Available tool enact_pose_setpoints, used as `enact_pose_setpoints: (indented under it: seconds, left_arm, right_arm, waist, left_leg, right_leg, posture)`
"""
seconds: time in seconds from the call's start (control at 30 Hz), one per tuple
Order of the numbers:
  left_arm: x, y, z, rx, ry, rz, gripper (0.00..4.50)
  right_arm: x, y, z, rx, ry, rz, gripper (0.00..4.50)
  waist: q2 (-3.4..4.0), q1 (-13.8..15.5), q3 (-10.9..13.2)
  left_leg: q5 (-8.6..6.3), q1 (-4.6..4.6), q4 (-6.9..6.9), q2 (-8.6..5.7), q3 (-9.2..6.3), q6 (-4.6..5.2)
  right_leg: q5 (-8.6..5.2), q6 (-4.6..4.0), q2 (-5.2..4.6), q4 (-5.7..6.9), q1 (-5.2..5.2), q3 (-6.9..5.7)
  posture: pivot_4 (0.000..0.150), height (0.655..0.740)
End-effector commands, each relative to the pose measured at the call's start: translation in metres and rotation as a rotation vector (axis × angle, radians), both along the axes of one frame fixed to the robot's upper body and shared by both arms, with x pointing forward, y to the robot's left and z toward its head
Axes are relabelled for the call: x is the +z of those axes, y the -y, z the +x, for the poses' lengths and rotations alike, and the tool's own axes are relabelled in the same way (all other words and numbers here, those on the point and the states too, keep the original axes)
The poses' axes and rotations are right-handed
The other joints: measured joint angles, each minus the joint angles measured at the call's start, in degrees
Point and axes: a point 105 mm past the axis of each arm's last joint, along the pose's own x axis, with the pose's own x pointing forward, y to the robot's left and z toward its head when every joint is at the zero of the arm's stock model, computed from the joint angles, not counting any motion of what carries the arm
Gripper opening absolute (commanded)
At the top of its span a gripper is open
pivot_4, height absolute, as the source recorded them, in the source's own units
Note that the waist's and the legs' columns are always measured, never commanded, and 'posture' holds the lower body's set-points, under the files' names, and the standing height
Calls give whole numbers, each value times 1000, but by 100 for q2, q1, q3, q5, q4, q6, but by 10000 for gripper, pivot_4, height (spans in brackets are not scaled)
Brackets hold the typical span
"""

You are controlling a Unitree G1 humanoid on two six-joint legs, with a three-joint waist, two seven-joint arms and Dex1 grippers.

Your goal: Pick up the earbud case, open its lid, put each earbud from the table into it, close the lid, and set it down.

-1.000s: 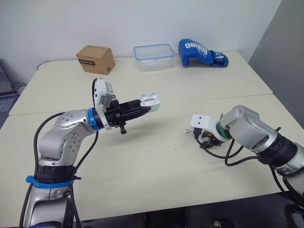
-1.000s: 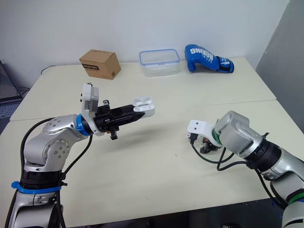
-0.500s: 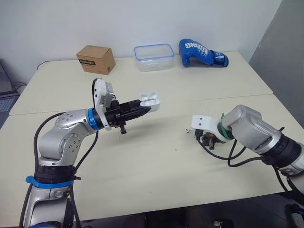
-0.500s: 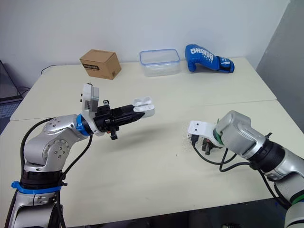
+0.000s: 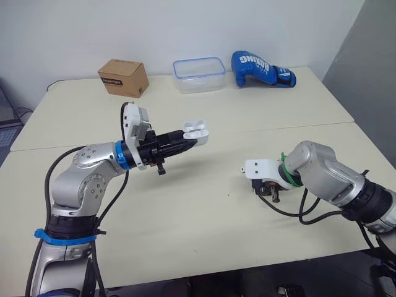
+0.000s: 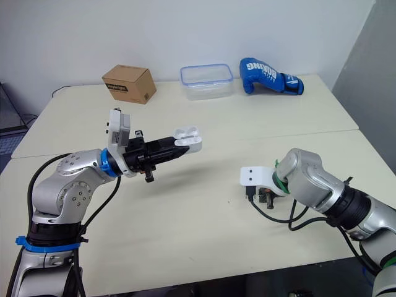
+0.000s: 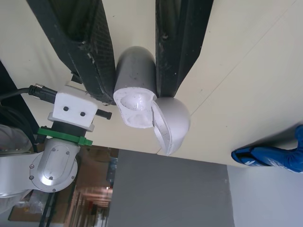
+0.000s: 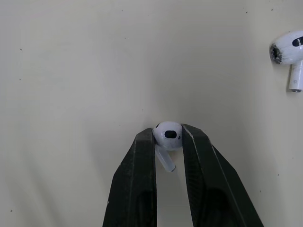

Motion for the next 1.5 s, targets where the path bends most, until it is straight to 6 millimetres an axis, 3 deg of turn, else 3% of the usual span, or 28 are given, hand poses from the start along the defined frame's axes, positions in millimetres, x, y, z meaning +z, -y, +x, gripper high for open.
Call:
enact_pose_setpoints:
  seconds: [0.03, 0.2, 0.5, 1.03, 1.33, 1.47, 1.5]
  left_arm:
    - [8, 0, -4, -1, 44, 4, 7877]
    - [9, 0, -4, 0, 44, 5, 7877]
    - [10, 1, -4, -5, 46, 4, 7877]
    - [9, 1, -4, -10, 42, 13, 7877]
    - [8, 2, -5, -9, 40, 11, 7877]
    - [8, 2, -5, -11, 39, 10, 7877]
    - [8, 2, -5, -12, 39, 10, 7877]
  right_arm:
    - [2, -3, 0, 19, 16, 10, 11215]
    - [7, -4, -2, 27, 17, 33, 27452]
    - [7, 15, -7, -4, -5, 92, 27452]
    - [5, 7, -6, -88, -20, 158, 27452]
    - [5, 12, -4, -91, -2, 129, 27452]
    - [5, 12, -3, -98, -4, 129, 15092]
    - [5, 12, -3, -100, -4, 129, 15092]
  waist:
    - [0, -1, 0]
    - [0, -1, 0]
    - [0, 37, 0]
    - [0, 29, 0]
    - [0, 27, 0]
    - [0, 26, 0]
    - [0, 27, 0]
  left_leg:
    - [0, 0, 0, 0, 0, 0]
    - [0, -2, -1, 0, 0, 0]
    - [0, -2, 1, -2, 1, 0]
    - [0, -2, 1, -1, 0, 0]
    - [0, -2, 1, -1, 0, 0]
    - [0, -2, 1, -1, 0, 0]
    - [0, -2, 1, -1, 1, 0]
  right_leg:
    - [0, 0, 0, 0, 0, 0]
    - [0, 0, 0, -4, -1, 0]
    - [0, 0, 0, -3, 1, 1]
    - [0, 0, 0, -2, 1, 0]
    - [0, 0, 0, -2, 1, 0]
    - [0, 0, 0, -2, 1, 0]
    - [0, 0, 0, -2, 1, 0]
  posture:
    - [1500, 7400]
    - [1500, 7400]
    - [1500, 7400]
    - [1500, 7400]
    - [1500, 7400]
    - [1500, 7400]
    - [1500, 7400]
